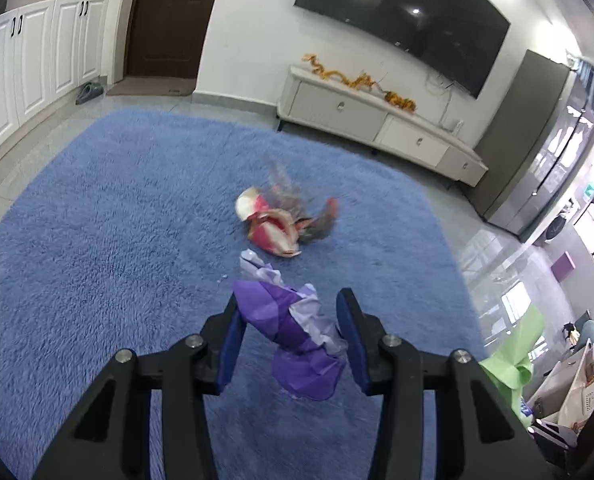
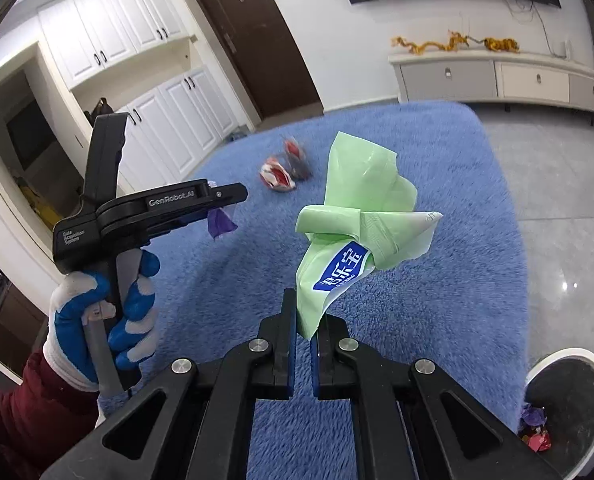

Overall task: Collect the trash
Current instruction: 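Grasp the green printed bag with the right tool while the left tool grasps the purple wrapper, then carry both wrappers over the trash bin and open both tools to drop them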

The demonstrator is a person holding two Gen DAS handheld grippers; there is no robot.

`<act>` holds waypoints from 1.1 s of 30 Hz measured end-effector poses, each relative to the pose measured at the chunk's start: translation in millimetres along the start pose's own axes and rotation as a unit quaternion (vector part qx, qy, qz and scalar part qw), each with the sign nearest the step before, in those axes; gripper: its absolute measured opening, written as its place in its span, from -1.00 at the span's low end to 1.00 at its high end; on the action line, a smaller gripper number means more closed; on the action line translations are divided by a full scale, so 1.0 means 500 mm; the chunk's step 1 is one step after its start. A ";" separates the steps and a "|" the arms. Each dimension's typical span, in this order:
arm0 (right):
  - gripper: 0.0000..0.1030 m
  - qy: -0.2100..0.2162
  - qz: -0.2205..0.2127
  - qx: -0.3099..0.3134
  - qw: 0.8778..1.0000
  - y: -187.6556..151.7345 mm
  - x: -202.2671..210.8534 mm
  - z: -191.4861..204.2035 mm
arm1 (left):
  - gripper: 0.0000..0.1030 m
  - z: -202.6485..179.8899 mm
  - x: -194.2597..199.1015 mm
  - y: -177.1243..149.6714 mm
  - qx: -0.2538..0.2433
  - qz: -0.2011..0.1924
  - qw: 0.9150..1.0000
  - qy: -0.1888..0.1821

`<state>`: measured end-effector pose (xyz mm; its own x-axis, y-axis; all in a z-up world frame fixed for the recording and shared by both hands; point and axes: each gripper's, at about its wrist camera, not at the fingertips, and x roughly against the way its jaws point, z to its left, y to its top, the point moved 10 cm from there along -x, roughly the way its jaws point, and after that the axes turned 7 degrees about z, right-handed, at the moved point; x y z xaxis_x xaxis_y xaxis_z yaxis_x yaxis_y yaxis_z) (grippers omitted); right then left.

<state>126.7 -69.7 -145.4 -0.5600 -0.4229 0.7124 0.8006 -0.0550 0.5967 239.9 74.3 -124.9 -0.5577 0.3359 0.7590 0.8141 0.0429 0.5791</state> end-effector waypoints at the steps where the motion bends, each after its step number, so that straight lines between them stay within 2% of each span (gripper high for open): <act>1: -0.90 0.000 -0.006 0.001 1.000 0.001 0.009 0.001 | -0.16 -0.014 0.018 -0.002 -0.004 -0.005 1.000 -0.005; 6: -0.90 -0.009 -0.042 -0.011 0.999 -0.010 0.093 -0.018 | -0.16 -0.124 0.064 -0.009 -0.034 -0.016 0.998 -0.042; 10: -0.90 -0.036 -0.067 -0.037 0.996 -0.033 0.172 -0.077 | -0.16 -0.259 0.061 -0.032 -0.070 -0.006 0.994 -0.087; 14: -0.89 -0.067 -0.085 -0.079 0.991 -0.072 0.237 -0.159 | -0.16 -0.429 0.032 -0.080 -0.126 0.027 0.983 -0.132; 17: -0.89 -0.081 -0.089 -0.124 0.985 -0.113 0.267 -0.233 | -0.16 -0.524 0.003 -0.128 -0.162 0.055 0.974 -0.149; 24: -0.89 -0.095 -0.061 -0.212 0.971 -0.203 0.249 -0.382 | -0.16 -0.673 -0.084 -0.236 -0.222 0.122 0.955 -0.156; 30: -0.88 -0.084 -0.033 -0.264 0.960 -0.267 0.210 -0.458 | -0.14 -0.750 -0.160 -0.321 -0.259 0.169 0.939 -0.152; 33: -0.83 -0.077 -0.021 -0.289 0.954 -0.289 0.186 -0.489 | -0.13 -0.770 -0.194 -0.348 -0.270 0.185 0.933 -0.147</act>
<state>11.0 -322.3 -255.6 -0.5832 -0.2732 0.7650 0.7357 -0.5769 0.3549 90.1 -327.8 -184.9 -0.1210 0.4810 0.8683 0.6971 -0.5816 0.4193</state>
